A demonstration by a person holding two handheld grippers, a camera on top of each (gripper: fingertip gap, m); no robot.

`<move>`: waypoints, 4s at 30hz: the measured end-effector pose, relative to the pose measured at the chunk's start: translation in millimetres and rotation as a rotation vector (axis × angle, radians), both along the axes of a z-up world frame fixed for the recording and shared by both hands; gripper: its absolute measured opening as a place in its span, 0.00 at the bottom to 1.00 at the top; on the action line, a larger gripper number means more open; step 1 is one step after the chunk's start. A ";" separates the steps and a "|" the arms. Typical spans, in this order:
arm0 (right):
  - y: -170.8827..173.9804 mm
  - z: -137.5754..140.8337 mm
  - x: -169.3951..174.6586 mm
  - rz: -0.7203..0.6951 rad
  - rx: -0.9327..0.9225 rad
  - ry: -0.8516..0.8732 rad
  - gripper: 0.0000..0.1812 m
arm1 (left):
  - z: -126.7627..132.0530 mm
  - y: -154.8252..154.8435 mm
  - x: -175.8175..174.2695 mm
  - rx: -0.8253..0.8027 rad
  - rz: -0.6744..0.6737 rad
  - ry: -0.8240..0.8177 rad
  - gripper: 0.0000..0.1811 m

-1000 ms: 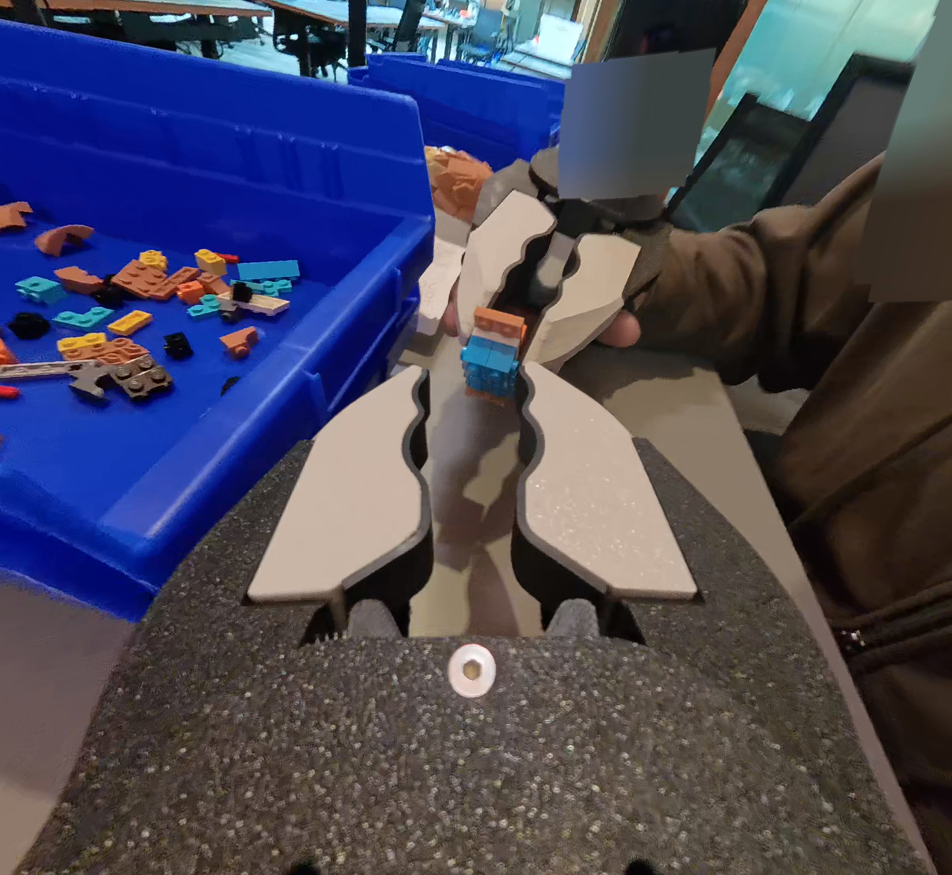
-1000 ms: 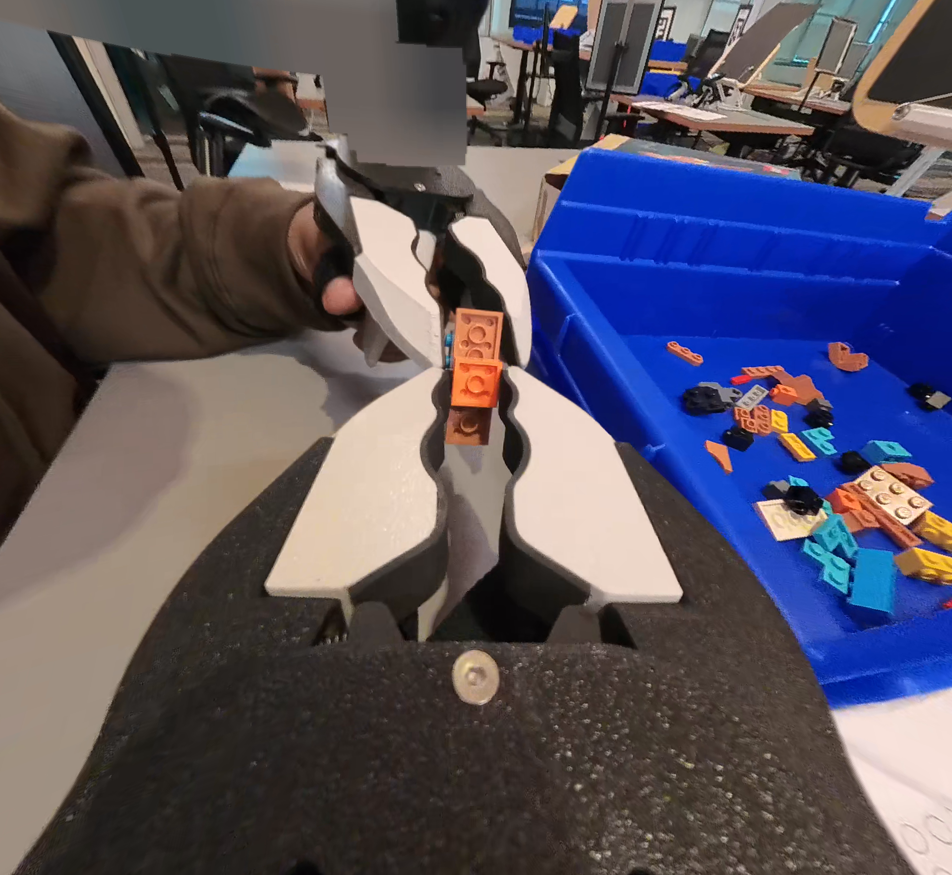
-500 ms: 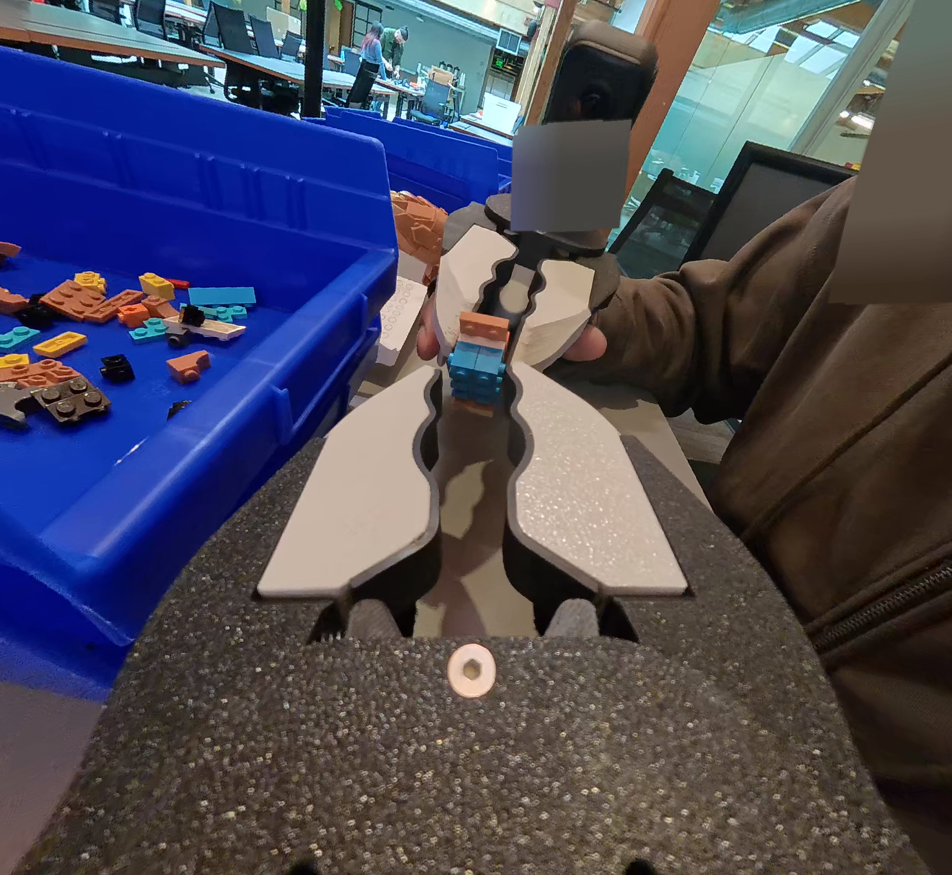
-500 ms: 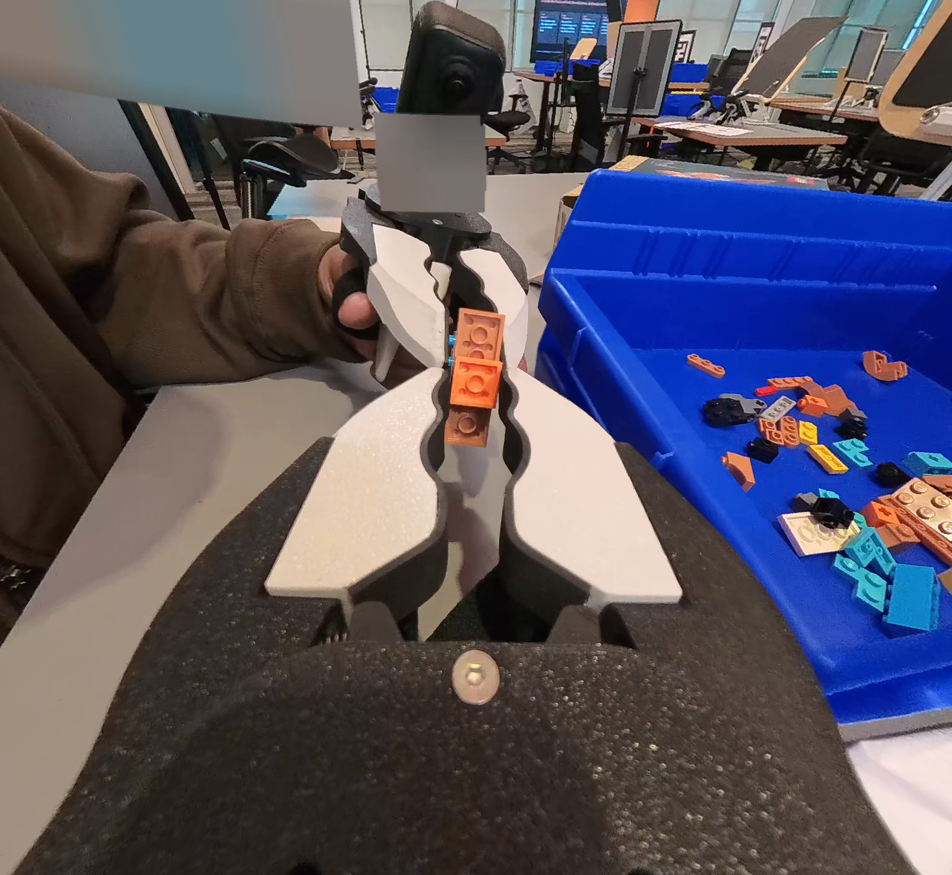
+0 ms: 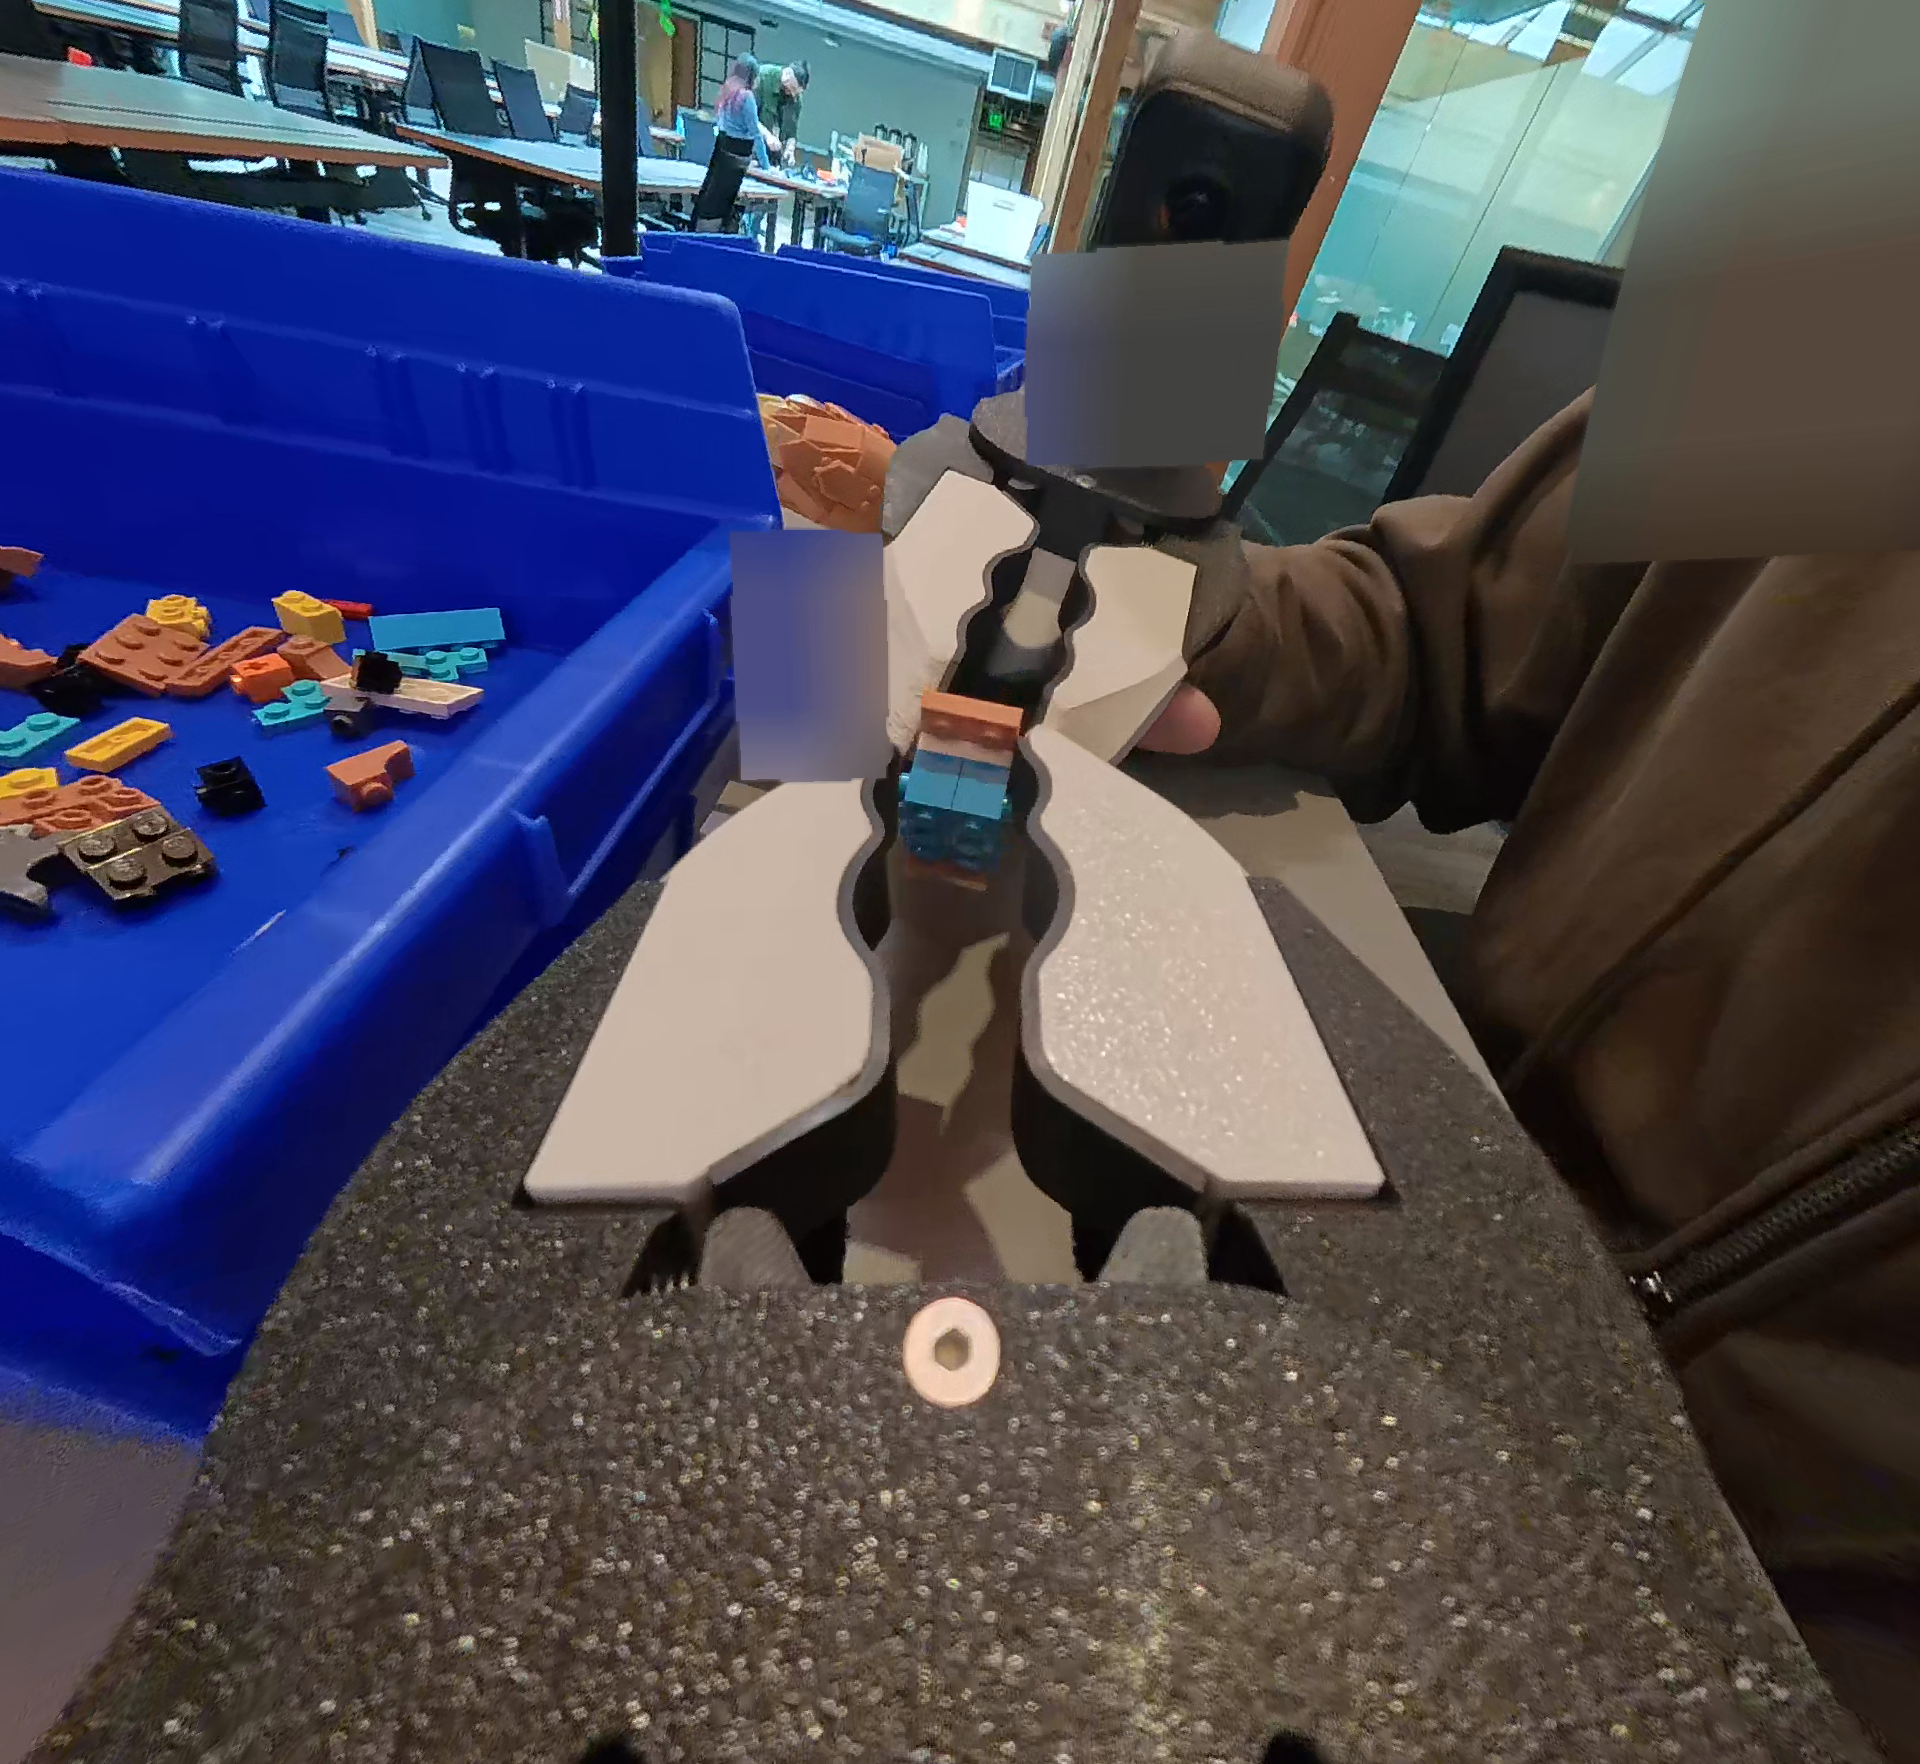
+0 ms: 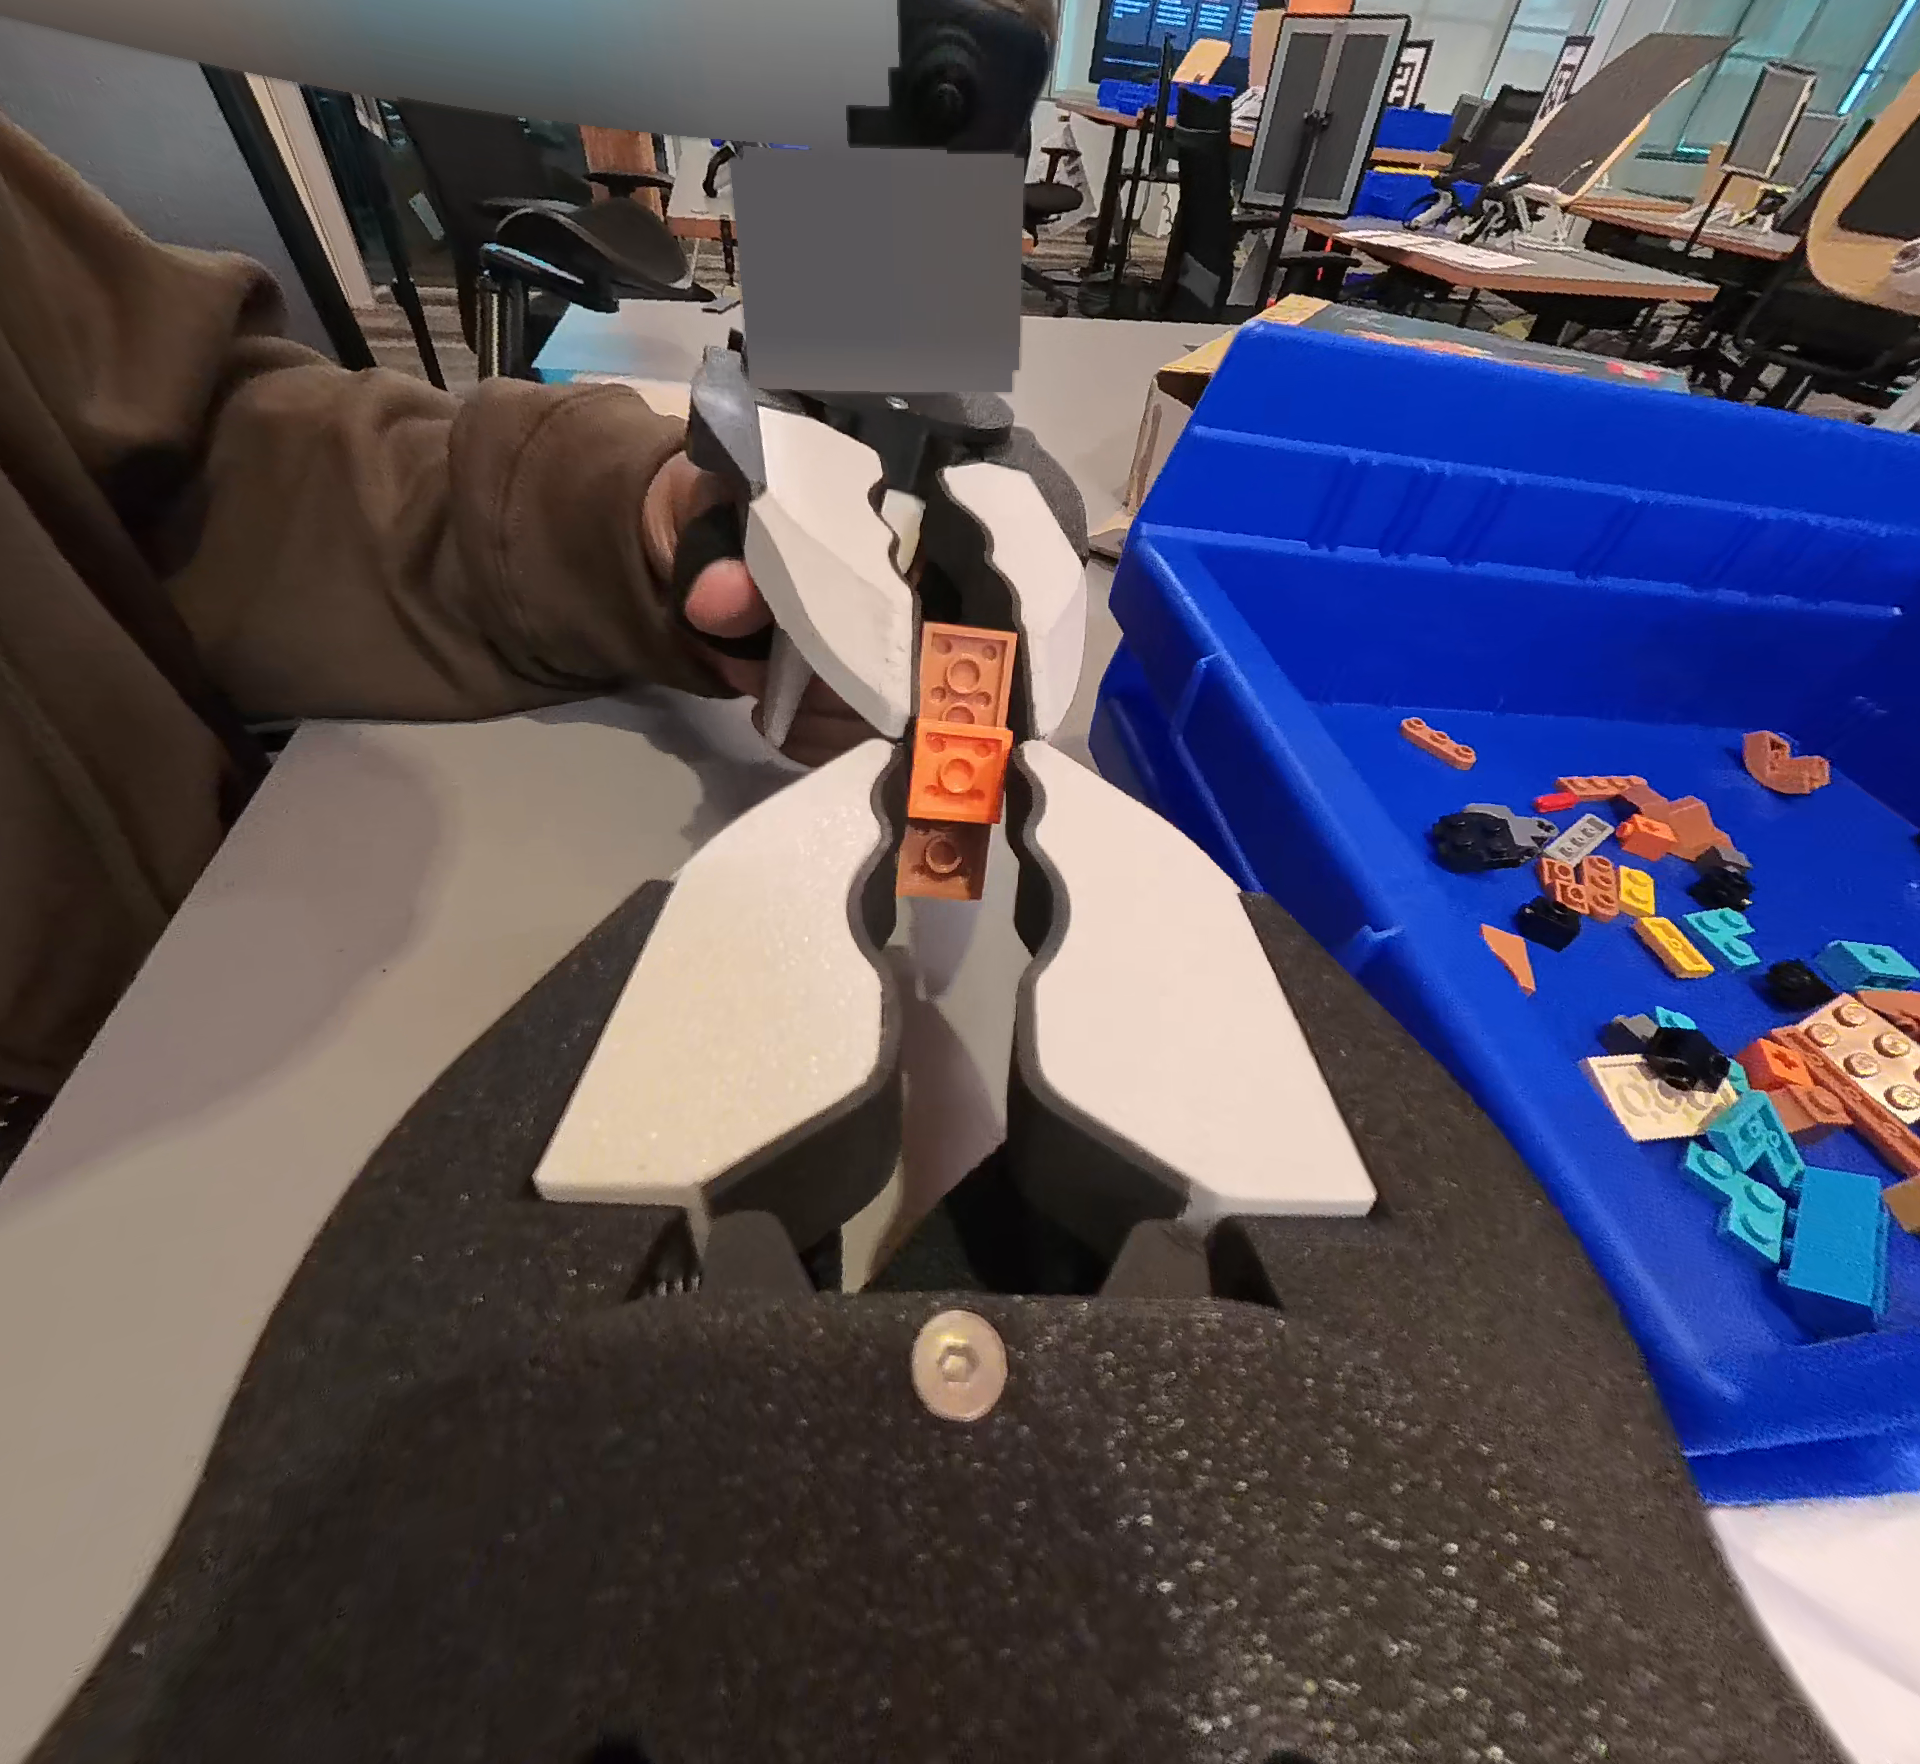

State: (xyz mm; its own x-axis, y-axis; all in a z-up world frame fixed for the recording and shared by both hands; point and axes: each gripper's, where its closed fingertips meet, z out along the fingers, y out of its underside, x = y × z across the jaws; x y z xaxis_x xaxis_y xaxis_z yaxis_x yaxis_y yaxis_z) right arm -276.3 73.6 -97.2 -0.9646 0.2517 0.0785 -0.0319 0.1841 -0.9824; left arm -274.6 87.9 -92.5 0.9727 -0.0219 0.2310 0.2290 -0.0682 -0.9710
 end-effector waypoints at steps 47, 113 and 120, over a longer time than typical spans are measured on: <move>14.1 16.0 9.4 -0.014 -0.081 0.246 0.09 | -4.2 -21.8 0.0 -0.143 -0.039 -0.126 0.21; -5.4 25.1 47.7 0.023 -0.040 0.727 0.09 | 16.7 7.7 63.1 0.097 -0.490 -0.617 0.10; -5.0 25.3 48.4 0.026 -0.037 0.726 0.09 | 16.8 7.3 63.1 0.098 -0.491 -0.616 0.10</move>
